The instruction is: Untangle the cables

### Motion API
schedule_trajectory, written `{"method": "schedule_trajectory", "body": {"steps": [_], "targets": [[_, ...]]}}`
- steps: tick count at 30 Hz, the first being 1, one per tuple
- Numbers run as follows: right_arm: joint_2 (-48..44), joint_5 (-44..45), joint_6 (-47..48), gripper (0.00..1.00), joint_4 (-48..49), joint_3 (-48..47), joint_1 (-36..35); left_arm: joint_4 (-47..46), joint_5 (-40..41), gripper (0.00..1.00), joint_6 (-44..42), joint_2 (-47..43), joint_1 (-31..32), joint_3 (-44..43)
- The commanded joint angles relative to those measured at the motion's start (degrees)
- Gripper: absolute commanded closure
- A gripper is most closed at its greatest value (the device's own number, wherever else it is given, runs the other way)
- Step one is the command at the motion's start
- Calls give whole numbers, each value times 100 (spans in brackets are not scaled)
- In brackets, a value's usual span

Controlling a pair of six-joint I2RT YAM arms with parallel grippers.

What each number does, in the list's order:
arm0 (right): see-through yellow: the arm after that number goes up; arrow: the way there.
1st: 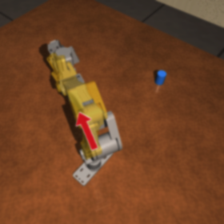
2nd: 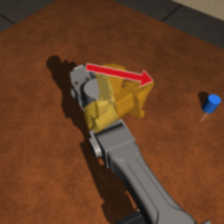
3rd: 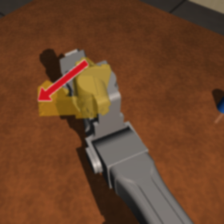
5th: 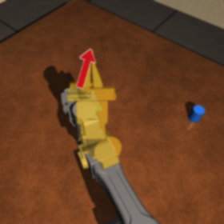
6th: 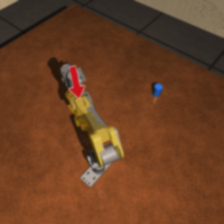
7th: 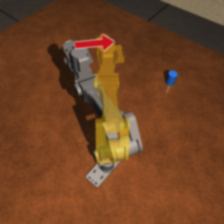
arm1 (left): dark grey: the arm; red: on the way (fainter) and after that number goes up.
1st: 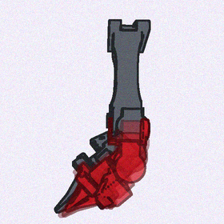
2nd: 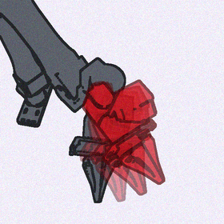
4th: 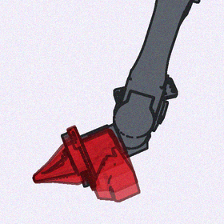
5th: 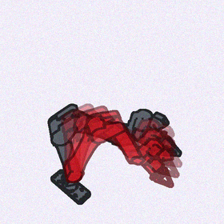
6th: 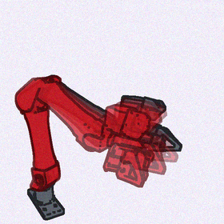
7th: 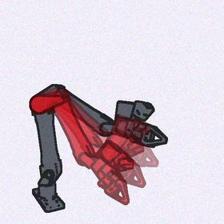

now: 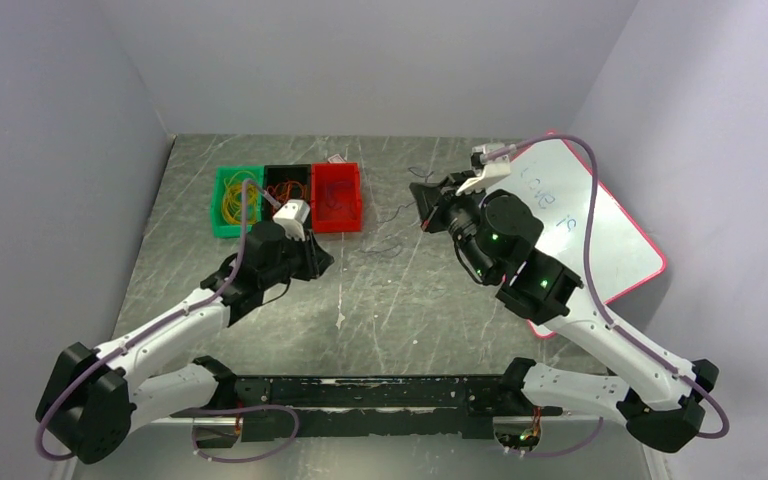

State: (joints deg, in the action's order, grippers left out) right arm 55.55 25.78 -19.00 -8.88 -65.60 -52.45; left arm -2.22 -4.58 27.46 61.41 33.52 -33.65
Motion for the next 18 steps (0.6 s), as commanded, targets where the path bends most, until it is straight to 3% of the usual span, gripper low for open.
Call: {"method": "schedule_trajectory", "body": {"steps": [1,7,13,18], "targets": [[176,-101,153,100,-114,-319,32,359,291,73,49,-377,-34,12],[971,-573,669,100,-583,-871,26,1428,883,66,-79,-911,-157,-409],[1666,-592,1002,100,-217,-1096,114,2389,260,67,-449,-981,-1219,-909],[2204,-711,1263,100,226,-1336,348,2966,294,65,-835,-1152,-1732,-1140]]}}
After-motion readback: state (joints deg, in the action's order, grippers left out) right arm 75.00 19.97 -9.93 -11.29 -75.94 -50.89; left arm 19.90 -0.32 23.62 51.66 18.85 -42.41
